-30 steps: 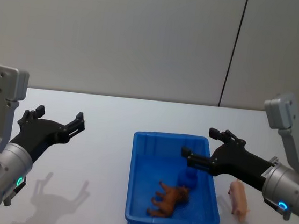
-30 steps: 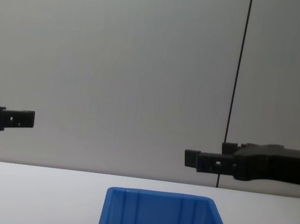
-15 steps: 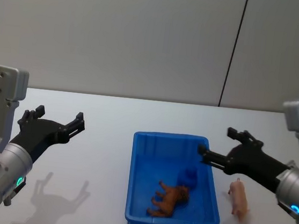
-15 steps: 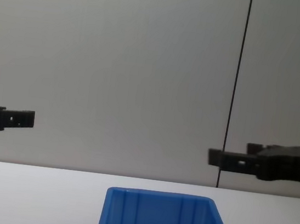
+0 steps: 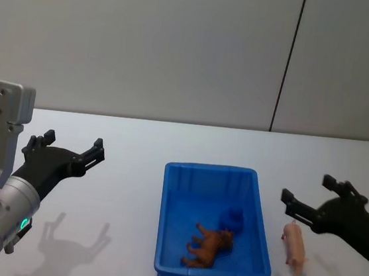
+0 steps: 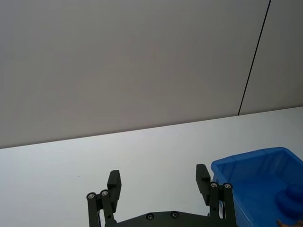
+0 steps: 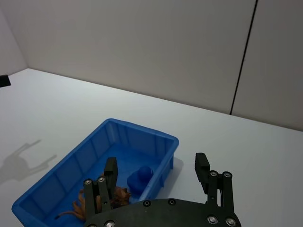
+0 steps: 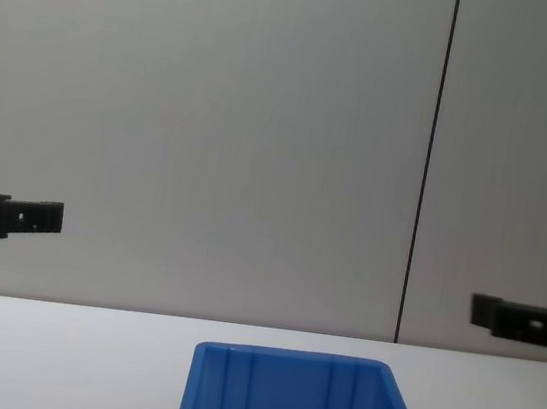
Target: Pick up the two dolls from the table and place them into the box.
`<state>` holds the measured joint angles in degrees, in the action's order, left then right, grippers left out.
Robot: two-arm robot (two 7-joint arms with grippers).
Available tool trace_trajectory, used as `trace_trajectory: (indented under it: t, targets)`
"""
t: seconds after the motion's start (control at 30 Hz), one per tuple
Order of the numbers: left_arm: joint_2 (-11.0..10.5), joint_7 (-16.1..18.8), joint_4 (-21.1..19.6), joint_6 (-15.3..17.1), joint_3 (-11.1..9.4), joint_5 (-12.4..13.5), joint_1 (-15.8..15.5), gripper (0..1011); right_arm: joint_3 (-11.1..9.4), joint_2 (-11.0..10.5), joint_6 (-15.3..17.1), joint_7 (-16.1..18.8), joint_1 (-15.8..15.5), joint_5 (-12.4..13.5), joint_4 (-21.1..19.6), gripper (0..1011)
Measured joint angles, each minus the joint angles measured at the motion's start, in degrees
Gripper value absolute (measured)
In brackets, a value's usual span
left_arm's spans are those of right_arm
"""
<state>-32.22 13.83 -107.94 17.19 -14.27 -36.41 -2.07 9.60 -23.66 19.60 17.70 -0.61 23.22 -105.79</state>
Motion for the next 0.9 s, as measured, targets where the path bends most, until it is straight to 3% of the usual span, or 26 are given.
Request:
trace_trajectory:
  t: [0.53, 0.9]
  targets:
    - [0.0, 0.0, 0.0, 0.0, 0.0, 0.0, 0.0, 1001, -2.3, -3.2, 0.0, -8.2, -8.4, 3.9, -6.4, 1001]
    - [0.0, 0.0, 0.0, 0.0, 0.0, 0.0, 0.0, 1001, -2.9, -3.3, 3.5, -12.3, -10.3, 6.2, -7.0, 1001]
